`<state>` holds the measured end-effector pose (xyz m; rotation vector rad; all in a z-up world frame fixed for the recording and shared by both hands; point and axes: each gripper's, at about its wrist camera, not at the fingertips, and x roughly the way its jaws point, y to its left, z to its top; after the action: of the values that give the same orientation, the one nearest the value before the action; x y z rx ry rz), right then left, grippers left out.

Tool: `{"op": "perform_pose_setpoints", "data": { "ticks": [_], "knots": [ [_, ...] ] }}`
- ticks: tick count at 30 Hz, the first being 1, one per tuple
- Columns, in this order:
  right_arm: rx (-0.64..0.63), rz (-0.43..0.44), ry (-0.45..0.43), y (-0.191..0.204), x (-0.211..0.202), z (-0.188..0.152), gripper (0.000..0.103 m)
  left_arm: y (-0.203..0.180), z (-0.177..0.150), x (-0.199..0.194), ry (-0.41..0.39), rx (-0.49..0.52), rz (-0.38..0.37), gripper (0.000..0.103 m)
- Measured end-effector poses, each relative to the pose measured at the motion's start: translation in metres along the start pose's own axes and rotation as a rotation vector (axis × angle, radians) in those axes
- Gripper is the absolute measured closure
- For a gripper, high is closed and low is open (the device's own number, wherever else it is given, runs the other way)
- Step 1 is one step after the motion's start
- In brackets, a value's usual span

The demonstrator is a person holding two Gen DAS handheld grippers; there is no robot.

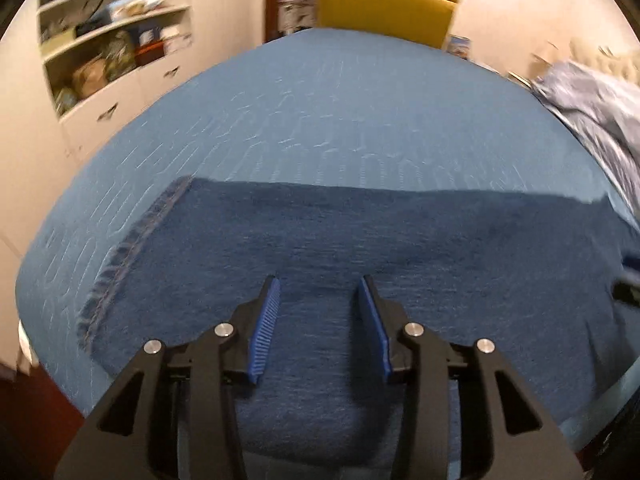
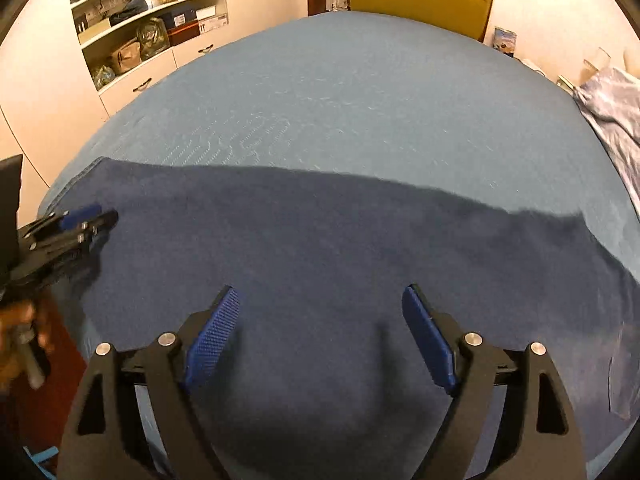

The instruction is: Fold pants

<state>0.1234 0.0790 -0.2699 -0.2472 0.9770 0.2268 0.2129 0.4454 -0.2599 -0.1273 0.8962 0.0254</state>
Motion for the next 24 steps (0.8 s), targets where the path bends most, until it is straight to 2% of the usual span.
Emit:
{"op": "perform_pose_setpoints", "data": {
  "ticks": [2,5,6,8,10,14,16,17,19,21,22,24],
  "knots": [
    [0.027,-0.009,-0.010,-0.017,-0.008,-0.012,0.022,0.001,0.001,-0.004,-0.001,-0.028,0.056,0.059],
    [0.133,-0.049,-0.033,-0.074,-0.027,-0.035,0.022,-0.021,-0.014,-0.030,-0.030,-0.032,0.041,0.059],
    [0.171,-0.073,-0.045,-0.096,-0.035,-0.043,0.023,-0.030,-0.017,-0.036,-0.041,-0.021,0.042,0.053],
    [0.240,-0.151,-0.072,-0.142,-0.049,-0.065,0.023,-0.063,-0.017,-0.044,-0.063,0.004,0.046,0.047],
    [0.280,-0.252,-0.078,-0.185,-0.058,-0.088,0.026,-0.102,-0.031,-0.058,-0.085,0.023,0.041,0.047],
    [0.360,-0.327,-0.018,-0.239,-0.056,-0.126,0.030,-0.155,-0.043,-0.062,-0.107,0.098,0.010,0.041],
    [0.356,-0.309,0.009,-0.253,-0.049,-0.143,0.030,-0.187,-0.061,-0.059,-0.075,0.124,-0.007,0.037],
    [0.316,-0.305,-0.016,-0.251,-0.049,-0.146,0.030,-0.195,-0.069,-0.055,-0.046,0.124,0.000,0.036],
    [0.271,-0.297,-0.021,-0.247,-0.053,-0.147,0.030,-0.191,-0.076,-0.039,0.001,0.109,0.048,0.034],
    [0.312,-0.231,-0.042,-0.258,-0.064,-0.146,0.030,-0.184,-0.082,-0.041,-0.015,0.064,0.021,0.033],
    [0.342,-0.195,-0.087,-0.268,-0.076,-0.142,0.030,-0.181,-0.082,-0.041,-0.012,0.051,0.008,0.033],
    [0.378,-0.189,-0.126,-0.292,-0.090,-0.132,0.030,-0.180,-0.083,-0.039,-0.012,0.064,0.010,0.030]
  ]
}}
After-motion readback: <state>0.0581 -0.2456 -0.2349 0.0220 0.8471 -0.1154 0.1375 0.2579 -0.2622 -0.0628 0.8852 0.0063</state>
